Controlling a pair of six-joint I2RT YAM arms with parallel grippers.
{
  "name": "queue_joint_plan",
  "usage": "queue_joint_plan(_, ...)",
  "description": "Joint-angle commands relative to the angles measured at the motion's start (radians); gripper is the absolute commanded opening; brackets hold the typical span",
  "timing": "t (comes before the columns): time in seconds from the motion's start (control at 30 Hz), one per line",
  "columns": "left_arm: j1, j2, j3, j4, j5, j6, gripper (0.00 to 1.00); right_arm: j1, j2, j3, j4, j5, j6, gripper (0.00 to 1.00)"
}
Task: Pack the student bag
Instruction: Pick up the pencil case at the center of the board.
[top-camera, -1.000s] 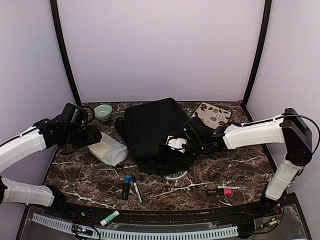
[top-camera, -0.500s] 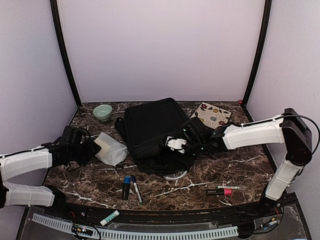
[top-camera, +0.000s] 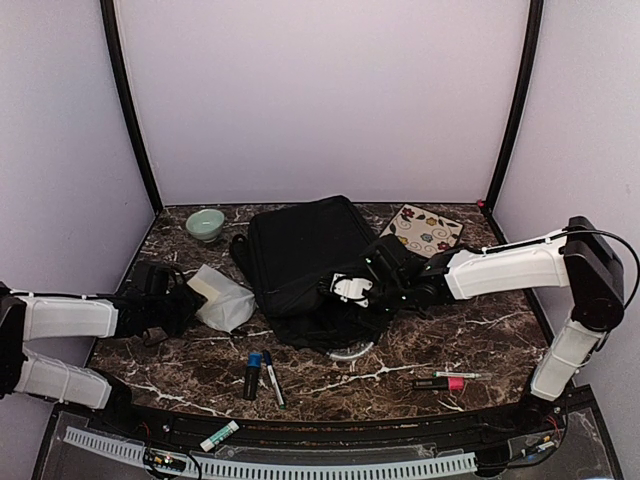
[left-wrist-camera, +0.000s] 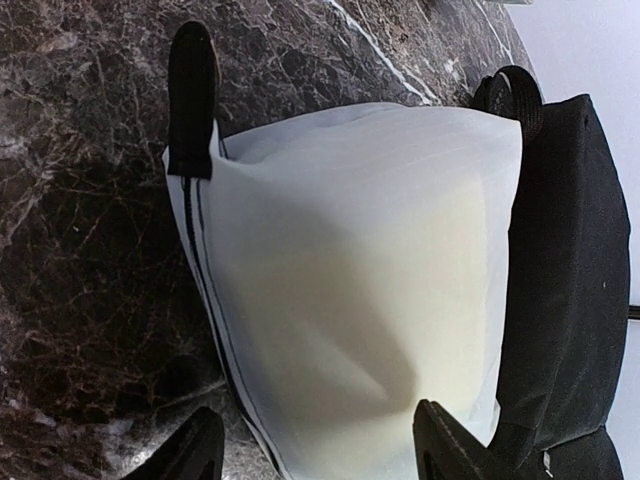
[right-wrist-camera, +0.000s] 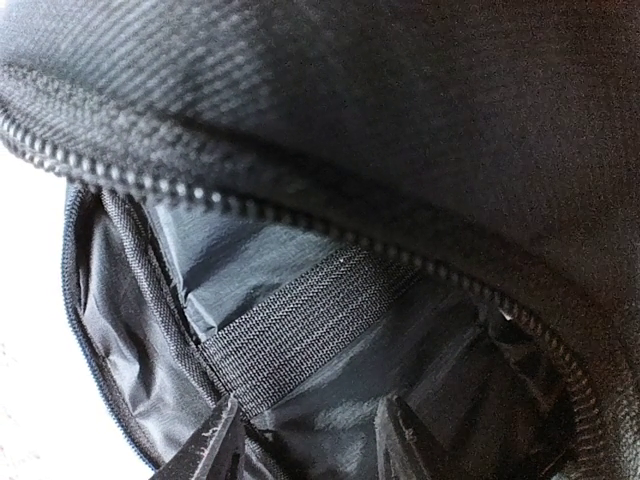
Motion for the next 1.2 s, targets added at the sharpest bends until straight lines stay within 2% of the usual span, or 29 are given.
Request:
queue_joint_plan(0.0, 0.012, 0.033, -0.016, 0.087, 0.008, -0.037, 0.67, 0.013, 0.016, 0.038, 0.028, -0.003, 0.005, 0.46)
queue_joint_plan(0.17, 0.021, 0.126, -0.014, 0.205, 0.017, -0.034, 0.62, 0.014, 0.023, 0.032, 0.037, -0.001, 0.004, 0.46)
queue_joint_plan(0.27, 0.026, 0.166, -0.037, 0.315, 0.013, -0.036, 0.46, 0.017, 0.035, 0.045, 0.022, -0.013, 0.010, 0.46)
queue_joint_plan(0.33, 0.027, 0.164, -0.028, 0.334, -0.006, -0.020, 0.36, 0.018, 0.034, 0.053, 0.010, -0.018, 0.013, 0.46)
queue_joint_plan(0.5, 0.027, 0.055, 0.090, 0.136, -0.093, 0.129, 0.02, 0.027, 0.012, 0.095, -0.054, -0.054, 0.007, 0.45)
queue_joint_plan(0.63, 0.026, -0.061, 0.212, -0.010, -0.137, 0.329, 0.00, 0.041, -0.014, 0.160, -0.142, -0.056, -0.013, 0.46)
queue_joint_plan(0.77, 0.027, -0.134, 0.334, -0.129, -0.120, 0.467, 0.00, 0.042, -0.042, 0.226, -0.236, -0.034, -0.019, 0.47)
queue_joint_plan(0.87, 0.027, -0.160, 0.398, -0.203, -0.054, 0.542, 0.00, 0.040, -0.041, 0.272, -0.321, -0.002, -0.015, 0.47)
queue_joint_plan(1.0, 0.024, -0.163, 0.471, -0.294, 0.101, 0.594, 0.00, 0.040, -0.031, 0.282, -0.393, -0.023, -0.016, 0.48)
queue_joint_plan(1.17, -0.062, -0.169, 0.535, -0.393, 0.251, 0.694, 0.00, 0.033, -0.011, 0.249, -0.337, -0.010, 0.029, 0.47)
